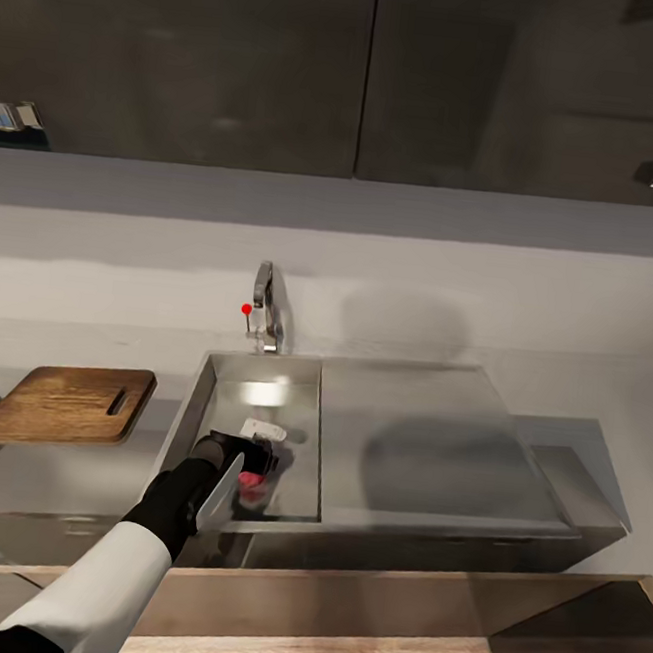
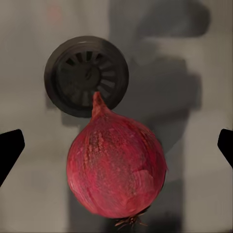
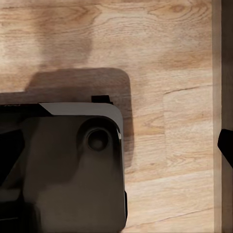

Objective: In the kitchen, take the Vidalia onion out of the sink, dice it on the chopping board with the paring knife, put the diced onion into the bowl on the countertop, then place both the paring knife and the chopping board into the sink.

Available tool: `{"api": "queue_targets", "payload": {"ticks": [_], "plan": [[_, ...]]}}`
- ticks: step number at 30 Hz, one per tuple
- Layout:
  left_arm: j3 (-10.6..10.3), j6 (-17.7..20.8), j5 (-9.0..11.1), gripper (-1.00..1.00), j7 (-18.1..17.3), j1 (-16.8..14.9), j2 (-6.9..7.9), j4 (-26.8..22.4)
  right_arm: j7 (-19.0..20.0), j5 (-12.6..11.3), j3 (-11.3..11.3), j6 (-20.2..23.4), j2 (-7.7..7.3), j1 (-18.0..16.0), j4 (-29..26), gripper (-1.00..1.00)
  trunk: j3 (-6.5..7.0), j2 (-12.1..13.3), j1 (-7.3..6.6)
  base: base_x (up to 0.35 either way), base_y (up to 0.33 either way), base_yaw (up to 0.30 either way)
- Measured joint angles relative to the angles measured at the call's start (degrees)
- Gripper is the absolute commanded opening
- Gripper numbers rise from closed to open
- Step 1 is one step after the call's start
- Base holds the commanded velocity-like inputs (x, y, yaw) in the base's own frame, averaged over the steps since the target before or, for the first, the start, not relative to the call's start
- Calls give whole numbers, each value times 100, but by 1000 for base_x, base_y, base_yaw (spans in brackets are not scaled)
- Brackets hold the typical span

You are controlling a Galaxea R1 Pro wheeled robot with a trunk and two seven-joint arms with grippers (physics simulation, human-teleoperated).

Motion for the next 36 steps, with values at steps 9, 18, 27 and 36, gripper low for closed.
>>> {"api": "queue_targets", "payload": {"ticks": [9,18,27,36], "plan": [[6,-3,0,100,0,-2,0,46,2,0,0,2,4,0,0,100,-83,0,0,0,0,0],[6,-1,0,100,0,-1,0,47,2,1,0,-1,5,0,0,100,-165,0,0,0,0,0],[9,-3,0,100,0,-1,8,47,3,0,0,0,6,0,0,100,-248,-1,0,0,0,0],[7,-2,0,100,0,-2,9,47,2,0,0,-2,7,0,0,100,-331,-1,0,0,0,0]]}}
